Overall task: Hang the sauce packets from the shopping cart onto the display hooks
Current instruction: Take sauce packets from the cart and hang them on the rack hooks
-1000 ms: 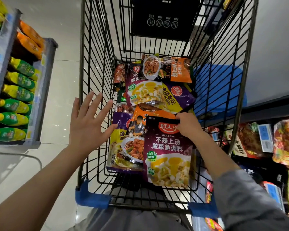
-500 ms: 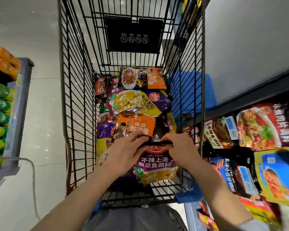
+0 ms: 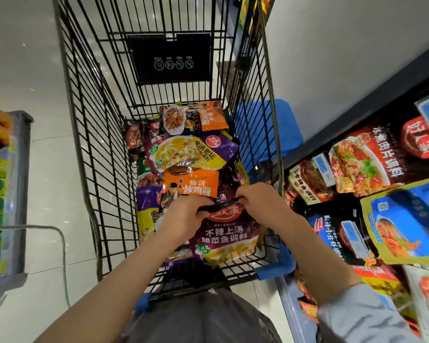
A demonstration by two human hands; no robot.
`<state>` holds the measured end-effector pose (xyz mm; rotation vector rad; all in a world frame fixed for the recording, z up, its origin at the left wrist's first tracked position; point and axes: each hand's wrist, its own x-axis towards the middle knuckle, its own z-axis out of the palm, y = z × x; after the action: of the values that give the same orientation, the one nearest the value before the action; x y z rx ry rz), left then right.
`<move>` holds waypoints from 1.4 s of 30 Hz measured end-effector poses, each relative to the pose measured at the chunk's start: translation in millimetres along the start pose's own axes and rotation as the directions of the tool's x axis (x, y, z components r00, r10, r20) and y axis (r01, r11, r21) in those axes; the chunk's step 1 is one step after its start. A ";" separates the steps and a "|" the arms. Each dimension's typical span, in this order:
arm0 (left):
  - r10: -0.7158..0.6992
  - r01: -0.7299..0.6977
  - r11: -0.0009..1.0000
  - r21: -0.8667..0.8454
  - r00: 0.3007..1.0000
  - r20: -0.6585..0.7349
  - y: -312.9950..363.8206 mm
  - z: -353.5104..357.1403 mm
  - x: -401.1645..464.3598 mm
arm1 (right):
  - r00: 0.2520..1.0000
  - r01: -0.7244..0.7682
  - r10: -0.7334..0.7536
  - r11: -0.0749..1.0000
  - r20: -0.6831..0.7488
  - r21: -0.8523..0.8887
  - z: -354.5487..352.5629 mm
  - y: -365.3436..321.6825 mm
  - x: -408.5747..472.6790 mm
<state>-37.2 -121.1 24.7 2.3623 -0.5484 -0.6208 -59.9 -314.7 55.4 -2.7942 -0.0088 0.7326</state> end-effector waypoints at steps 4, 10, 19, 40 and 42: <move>-0.031 0.031 1.000 0.003 0.998 0.048 2.7 -3.8 -7.6 | 1.000 0.009 -0.009 0.998 0.009 0.064 1.6 0.0 -10.8; -0.042 0.047 0.998 -0.048 0.994 0.101 -1.1 -8.9 -23.7 | 0.989 0.144 -0.145 0.989 0.015 0.040 0.5 -4.0 -39.7; 0.067 -0.045 0.990 -0.134 0.984 0.164 20.6 -29.5 -18.0 | 0.996 0.084 -0.080 0.992 -0.039 0.097 -16.9 5.3 -71.8; 0.028 -0.043 0.997 -0.061 0.975 -0.219 -30.5 -55.0 118.8 | 0.863 -0.049 -0.093 0.963 -0.497 -0.266 21.5 53.4 21.3; 0.021 -0.015 0.999 0.033 0.979 -0.204 -51.3 -59.3 152.1 | 0.840 -0.072 -0.090 0.959 -0.535 -0.274 26.4 54.9 25.5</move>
<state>129.2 -136.0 -12.4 2.4117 -0.4895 -0.3567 -53.5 -359.7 7.5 -3.1713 -0.0248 -0.1062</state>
